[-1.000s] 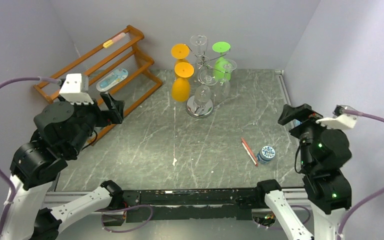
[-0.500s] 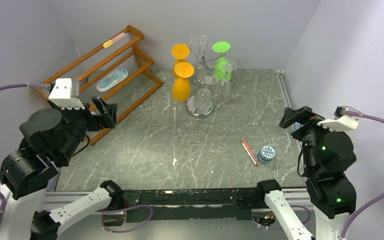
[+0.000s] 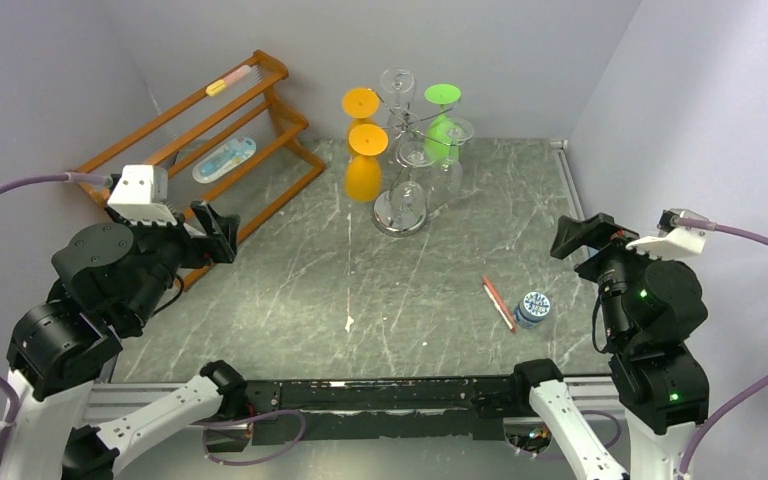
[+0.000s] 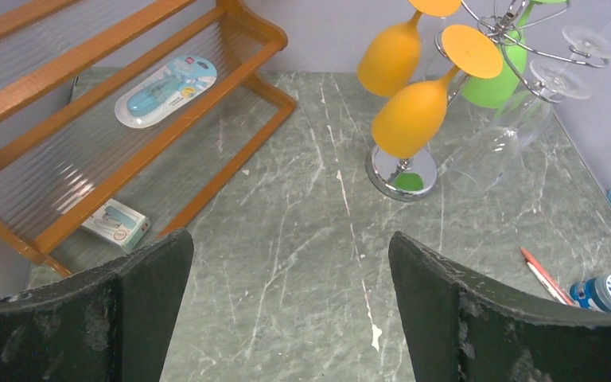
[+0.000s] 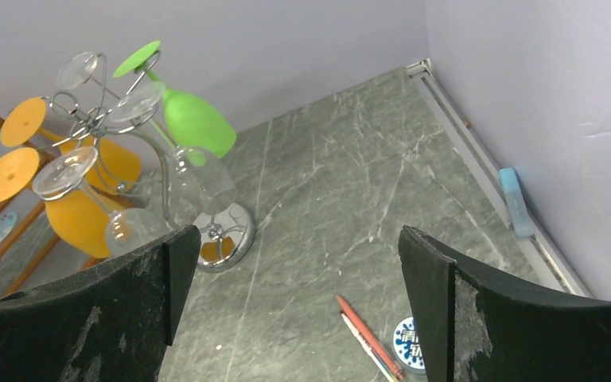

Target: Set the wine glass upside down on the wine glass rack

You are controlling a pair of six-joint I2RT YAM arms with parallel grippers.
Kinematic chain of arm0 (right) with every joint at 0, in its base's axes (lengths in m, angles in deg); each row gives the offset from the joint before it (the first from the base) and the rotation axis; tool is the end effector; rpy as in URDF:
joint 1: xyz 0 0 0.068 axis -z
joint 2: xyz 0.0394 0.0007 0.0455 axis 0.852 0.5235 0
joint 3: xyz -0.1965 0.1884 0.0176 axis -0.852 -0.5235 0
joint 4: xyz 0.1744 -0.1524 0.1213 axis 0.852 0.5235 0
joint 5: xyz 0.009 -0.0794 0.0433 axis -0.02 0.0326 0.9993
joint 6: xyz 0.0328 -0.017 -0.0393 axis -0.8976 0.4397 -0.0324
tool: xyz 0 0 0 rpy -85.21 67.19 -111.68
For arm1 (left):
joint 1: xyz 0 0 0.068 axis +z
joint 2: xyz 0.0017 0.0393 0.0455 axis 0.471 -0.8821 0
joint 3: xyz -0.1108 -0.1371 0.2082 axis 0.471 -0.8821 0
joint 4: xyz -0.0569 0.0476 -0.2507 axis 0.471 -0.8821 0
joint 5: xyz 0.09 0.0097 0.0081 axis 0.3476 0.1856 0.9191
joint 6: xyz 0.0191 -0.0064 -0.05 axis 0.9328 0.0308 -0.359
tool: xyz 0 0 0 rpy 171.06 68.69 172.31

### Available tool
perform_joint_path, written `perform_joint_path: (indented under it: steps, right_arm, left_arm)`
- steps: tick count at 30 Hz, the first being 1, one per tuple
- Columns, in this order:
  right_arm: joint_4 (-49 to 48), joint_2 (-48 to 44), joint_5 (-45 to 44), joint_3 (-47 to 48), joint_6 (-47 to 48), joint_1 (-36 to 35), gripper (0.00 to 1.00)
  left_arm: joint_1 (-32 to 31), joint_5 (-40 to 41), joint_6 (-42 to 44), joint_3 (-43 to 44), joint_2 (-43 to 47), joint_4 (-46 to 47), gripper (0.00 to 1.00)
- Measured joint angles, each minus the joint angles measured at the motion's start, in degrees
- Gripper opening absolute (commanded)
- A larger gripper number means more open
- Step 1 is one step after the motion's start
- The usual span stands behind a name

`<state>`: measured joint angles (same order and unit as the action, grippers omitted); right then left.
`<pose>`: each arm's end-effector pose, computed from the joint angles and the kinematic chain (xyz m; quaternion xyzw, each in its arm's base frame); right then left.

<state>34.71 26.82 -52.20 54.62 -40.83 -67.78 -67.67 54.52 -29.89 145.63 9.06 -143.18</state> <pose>0.0405 -0.0056 0.4497 0.1791 0.7117 0.0418 0.6780 0.0591 -0.0255 0.4871 -0.0107 0.7665 -0.1078 0.6331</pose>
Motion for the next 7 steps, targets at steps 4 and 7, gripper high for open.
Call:
perform_joint_path:
  steps: [4,7]
  right_arm:
    - [0.0,0.0,1.5,0.0,-0.2,0.0,1.00]
    - [0.0,0.0,2.1,0.0,-0.4,0.0,1.00]
  left_arm:
    - [0.0,-0.7,0.0,-0.7,0.0,0.4,0.97]
    - [0.0,-0.9,0.0,-0.7,0.0,0.7,0.97]
